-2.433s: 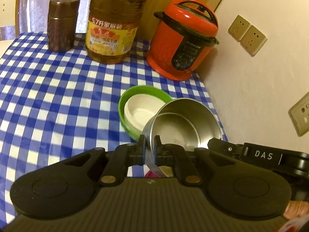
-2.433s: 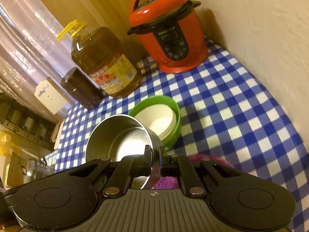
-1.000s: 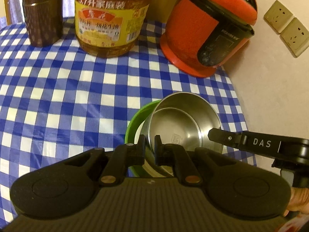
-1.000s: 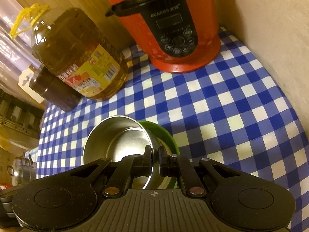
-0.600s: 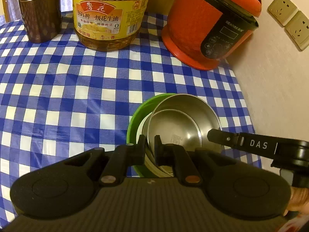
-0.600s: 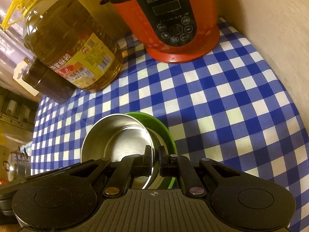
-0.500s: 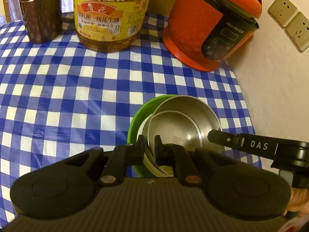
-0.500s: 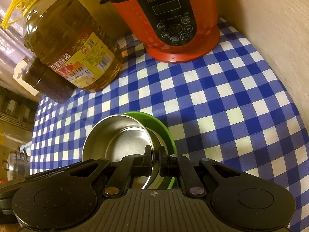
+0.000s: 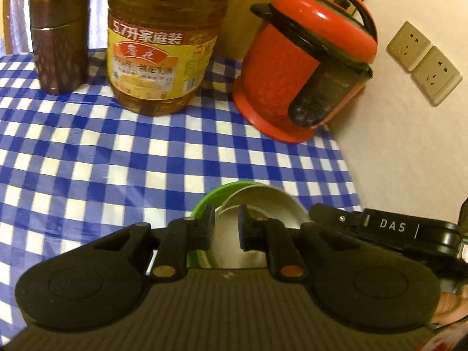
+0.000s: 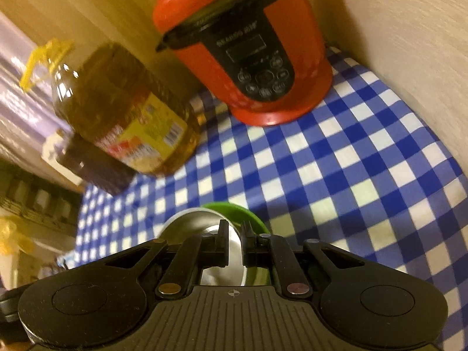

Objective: Organize plates and bowls
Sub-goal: 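Close both grippers on the green bowl rim, gripping the nested stack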

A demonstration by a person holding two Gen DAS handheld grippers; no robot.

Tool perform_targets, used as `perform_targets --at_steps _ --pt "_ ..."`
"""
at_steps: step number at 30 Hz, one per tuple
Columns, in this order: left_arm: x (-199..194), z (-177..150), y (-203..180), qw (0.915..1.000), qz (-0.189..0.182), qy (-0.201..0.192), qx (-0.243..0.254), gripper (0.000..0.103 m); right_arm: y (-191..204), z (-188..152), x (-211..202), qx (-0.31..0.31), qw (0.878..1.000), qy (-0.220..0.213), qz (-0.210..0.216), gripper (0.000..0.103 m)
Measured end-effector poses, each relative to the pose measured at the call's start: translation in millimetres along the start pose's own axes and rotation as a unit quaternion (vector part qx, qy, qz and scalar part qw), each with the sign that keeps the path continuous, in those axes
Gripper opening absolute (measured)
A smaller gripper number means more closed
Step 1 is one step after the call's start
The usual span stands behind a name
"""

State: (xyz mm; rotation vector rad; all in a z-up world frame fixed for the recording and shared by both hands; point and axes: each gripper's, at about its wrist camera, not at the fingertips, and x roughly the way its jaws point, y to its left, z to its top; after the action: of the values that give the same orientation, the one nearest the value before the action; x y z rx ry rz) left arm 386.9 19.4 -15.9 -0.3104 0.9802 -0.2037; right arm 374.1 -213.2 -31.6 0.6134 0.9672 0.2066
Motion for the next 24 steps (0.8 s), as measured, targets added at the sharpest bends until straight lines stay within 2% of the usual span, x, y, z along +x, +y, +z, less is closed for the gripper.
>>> perform_targets --at_steps 14,19,24 --pt "25.3 -14.2 15.1 0.9996 0.005 0.026 -0.012 0.013 -6.2 -4.9 20.5 -0.004 1.0 0.018 0.0 0.008" --pt "27.1 -20.7 18.6 0.9994 0.007 0.033 -0.013 0.013 -4.9 -11.9 25.1 -0.009 0.999 0.031 -0.004 0.008" --pt "18.8 -23.6 20.8 0.9995 -0.002 0.024 -0.021 0.013 -7.2 -16.9 18.1 0.0 1.0 0.026 0.006 0.008"
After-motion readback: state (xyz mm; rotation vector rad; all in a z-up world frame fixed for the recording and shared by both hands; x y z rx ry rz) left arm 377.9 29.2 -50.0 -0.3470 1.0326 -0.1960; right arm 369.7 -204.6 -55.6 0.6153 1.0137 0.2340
